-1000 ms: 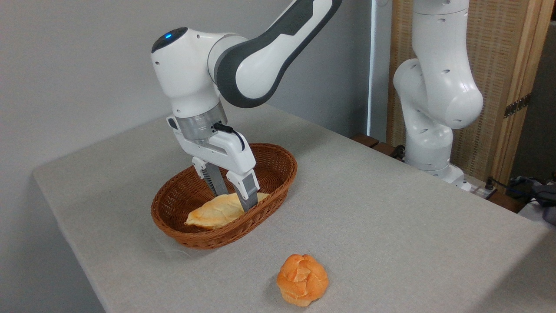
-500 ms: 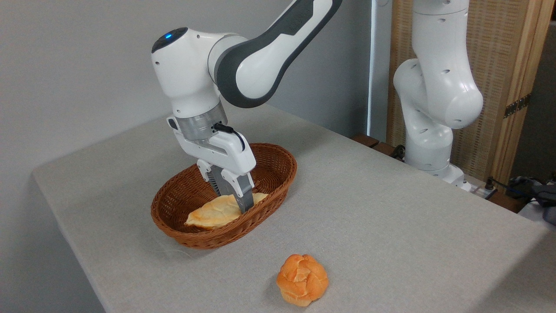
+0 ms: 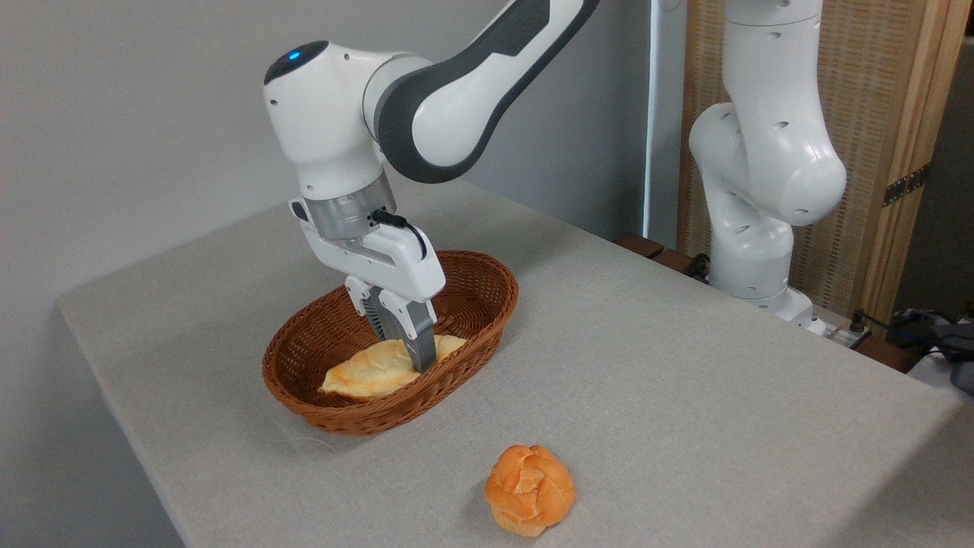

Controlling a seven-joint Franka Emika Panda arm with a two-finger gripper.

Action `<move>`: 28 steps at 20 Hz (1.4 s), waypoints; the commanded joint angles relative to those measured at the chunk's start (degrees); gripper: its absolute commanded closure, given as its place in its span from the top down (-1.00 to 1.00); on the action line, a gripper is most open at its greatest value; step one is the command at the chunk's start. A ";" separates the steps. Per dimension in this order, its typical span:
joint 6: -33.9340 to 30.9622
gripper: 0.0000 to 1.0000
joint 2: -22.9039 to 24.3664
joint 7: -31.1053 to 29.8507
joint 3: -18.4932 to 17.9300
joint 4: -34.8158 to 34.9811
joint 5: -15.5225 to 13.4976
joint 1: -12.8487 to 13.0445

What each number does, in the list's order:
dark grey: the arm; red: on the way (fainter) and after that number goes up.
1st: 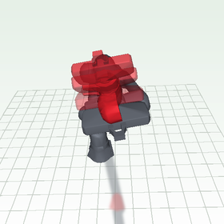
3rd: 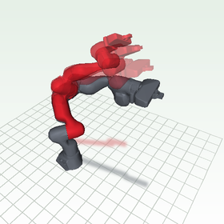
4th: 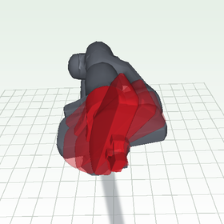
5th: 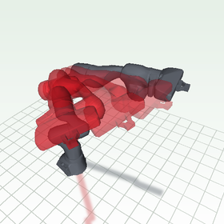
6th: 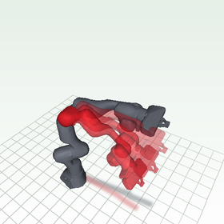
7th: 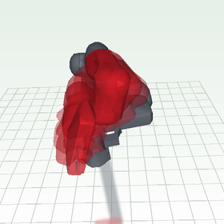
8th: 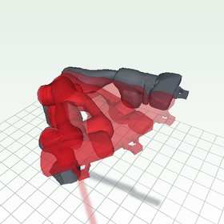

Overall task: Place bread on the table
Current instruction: 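Lift the golden bread up out of the basket, then move the bread beside the basket, lower it onto the table, release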

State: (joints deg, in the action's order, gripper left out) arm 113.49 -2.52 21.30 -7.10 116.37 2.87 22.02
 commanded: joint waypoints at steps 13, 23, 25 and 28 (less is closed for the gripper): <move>-7.39 -0.21 4.71 0.41 -3.87 -7.81 -0.59 -0.23; -11.10 -0.20 5.42 6.56 -11.96 -8.35 0.55 -0.23; -12.05 -0.14 5.42 7.26 -12.59 -8.35 0.90 -0.23; -14.60 0.19 5.24 9.10 -12.76 -8.08 3.27 -0.32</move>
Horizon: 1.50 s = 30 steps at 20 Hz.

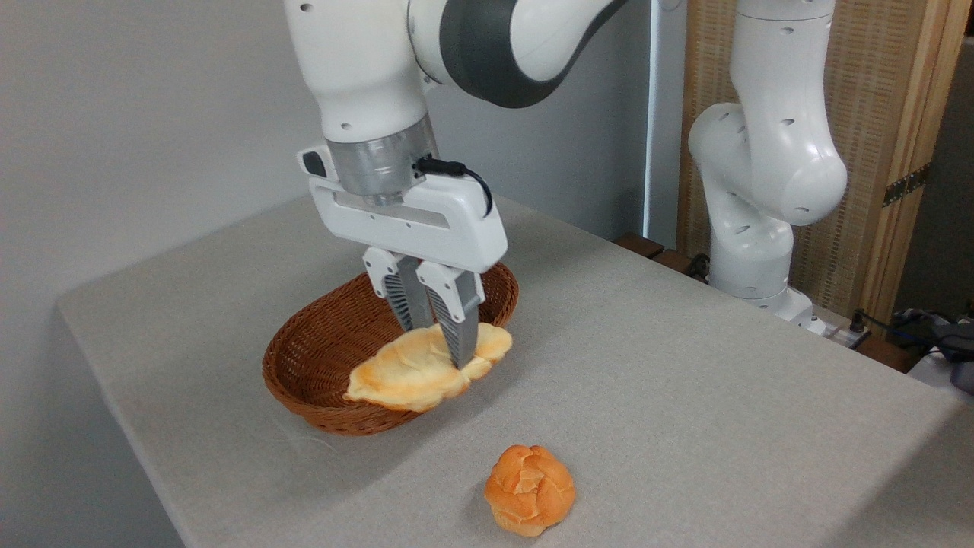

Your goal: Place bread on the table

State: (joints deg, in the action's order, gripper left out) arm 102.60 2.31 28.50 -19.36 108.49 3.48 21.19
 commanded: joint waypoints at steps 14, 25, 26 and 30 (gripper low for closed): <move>-10.67 1.00 0.24 6.48 -2.00 0.23 5.58 0.52; -7.16 1.00 0.59 6.83 -1.20 -2.14 3.74 0.70; -6.89 1.00 0.59 6.83 -1.20 -2.58 1.73 0.70; -5.66 1.00 0.68 6.83 -1.29 -3.99 -1.88 0.70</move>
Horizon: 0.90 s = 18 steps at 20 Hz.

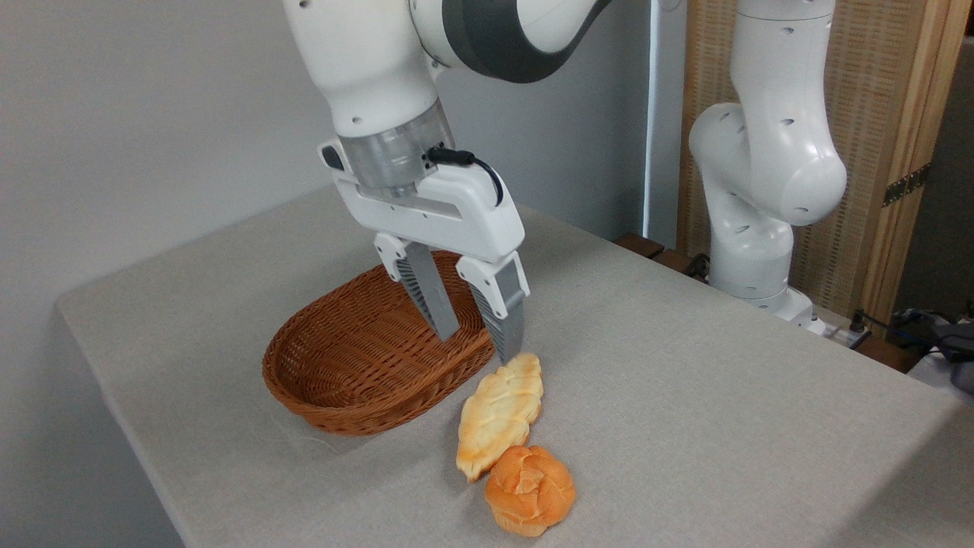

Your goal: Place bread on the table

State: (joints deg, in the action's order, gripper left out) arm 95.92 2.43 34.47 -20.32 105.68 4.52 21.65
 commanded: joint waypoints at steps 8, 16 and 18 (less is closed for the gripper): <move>4.88 1.00 0.73 0.95 -0.34 -4.34 -8.04 0.32; 6.29 1.00 0.65 7.11 0.63 -4.34 -8.22 0.77; 6.29 1.00 0.65 7.10 0.90 -4.34 -8.30 0.76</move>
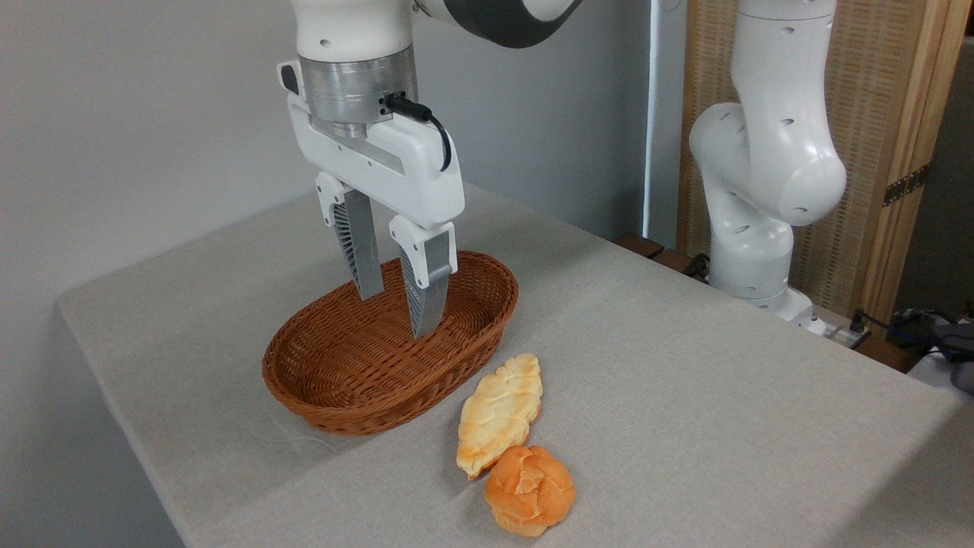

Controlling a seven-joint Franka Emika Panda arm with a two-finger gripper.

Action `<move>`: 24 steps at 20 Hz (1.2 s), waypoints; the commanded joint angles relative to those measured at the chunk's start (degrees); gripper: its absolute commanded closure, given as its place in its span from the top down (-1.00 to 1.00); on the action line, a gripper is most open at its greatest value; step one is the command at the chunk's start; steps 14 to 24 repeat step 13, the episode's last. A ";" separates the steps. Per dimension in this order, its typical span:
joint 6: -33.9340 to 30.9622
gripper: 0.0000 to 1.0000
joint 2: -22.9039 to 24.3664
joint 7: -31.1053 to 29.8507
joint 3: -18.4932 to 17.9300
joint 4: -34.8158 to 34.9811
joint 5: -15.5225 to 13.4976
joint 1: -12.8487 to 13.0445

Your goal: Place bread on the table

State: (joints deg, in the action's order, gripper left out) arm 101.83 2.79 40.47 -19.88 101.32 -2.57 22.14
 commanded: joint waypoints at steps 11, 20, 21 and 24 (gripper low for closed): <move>-0.31 1.00 0.37 0.40 -0.25 0.01 -2.88 -0.25; -0.31 1.00 0.37 0.40 -0.25 0.01 -2.88 -0.25; -0.31 1.00 0.37 0.40 -0.25 0.01 -2.88 -0.25; -0.31 1.00 0.37 0.40 -0.25 0.01 -2.88 -0.25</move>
